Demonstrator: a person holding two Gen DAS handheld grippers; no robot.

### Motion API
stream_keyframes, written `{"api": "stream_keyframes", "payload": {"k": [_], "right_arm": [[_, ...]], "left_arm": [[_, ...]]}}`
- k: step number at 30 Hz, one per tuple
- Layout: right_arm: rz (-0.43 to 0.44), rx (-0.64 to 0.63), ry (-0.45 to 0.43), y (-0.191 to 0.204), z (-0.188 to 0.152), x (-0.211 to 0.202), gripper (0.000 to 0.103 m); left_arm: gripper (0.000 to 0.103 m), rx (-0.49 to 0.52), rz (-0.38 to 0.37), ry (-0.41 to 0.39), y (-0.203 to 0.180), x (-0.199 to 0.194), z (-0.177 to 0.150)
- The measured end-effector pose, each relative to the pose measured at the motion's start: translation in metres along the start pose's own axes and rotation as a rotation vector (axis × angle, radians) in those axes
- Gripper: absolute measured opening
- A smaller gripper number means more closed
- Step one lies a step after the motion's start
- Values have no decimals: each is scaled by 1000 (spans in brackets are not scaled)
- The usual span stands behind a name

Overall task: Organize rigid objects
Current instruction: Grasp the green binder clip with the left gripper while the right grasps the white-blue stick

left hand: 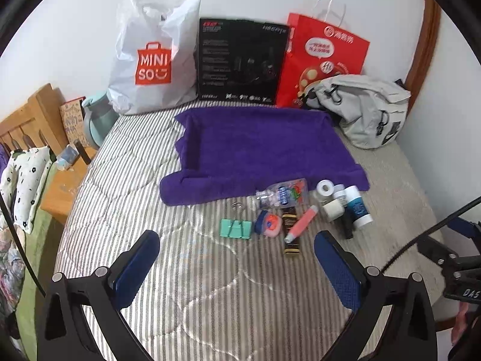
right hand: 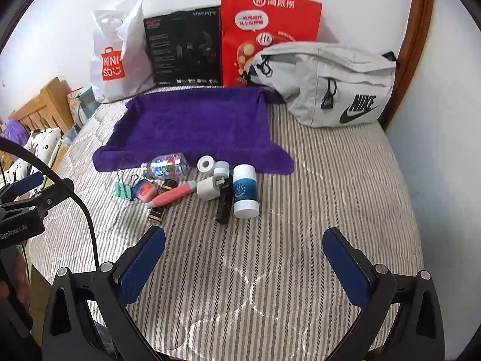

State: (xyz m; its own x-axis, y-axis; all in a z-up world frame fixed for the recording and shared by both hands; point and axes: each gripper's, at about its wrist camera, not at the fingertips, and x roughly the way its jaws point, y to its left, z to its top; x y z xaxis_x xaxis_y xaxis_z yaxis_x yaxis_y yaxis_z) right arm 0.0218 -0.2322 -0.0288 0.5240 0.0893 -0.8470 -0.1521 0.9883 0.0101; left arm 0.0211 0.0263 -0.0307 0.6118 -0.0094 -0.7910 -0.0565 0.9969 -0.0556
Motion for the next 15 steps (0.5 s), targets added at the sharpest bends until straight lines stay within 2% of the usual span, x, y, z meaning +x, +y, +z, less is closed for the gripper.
{"api": "stream_keyframes", "payload": {"k": [9, 15], "right_arm": [[17, 26, 68, -13, -4, 33, 103], [38, 28, 80, -19, -6, 52, 103]], "left_arm": [[103, -17, 32, 84, 19, 62, -12], [98, -15, 30, 148, 19, 104, -19]]}}
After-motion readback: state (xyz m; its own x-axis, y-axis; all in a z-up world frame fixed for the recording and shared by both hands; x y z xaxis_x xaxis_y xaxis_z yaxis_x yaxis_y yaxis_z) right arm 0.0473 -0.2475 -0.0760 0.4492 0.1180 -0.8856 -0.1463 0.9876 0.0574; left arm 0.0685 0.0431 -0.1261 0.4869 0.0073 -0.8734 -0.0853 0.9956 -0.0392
